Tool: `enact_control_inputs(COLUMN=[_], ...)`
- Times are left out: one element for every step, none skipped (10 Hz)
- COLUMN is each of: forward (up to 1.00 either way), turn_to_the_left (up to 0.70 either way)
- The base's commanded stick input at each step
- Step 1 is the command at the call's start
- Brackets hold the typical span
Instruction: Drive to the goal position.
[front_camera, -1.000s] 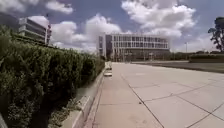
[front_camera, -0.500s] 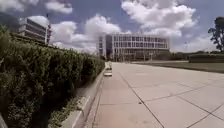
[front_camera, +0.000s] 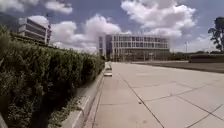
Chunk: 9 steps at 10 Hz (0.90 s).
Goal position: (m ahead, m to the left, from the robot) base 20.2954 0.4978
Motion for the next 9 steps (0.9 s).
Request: enact_control_inputs(forward=[0.04, 0.03, 0.01, 0.01, 0.03, 0.04, 0.04, 0.04, 0.04], turn_to_the_left=[0.00, 0.00, 0.00, 0.00, 0.00, 0.00, 0.00, 0.00, 0.00])
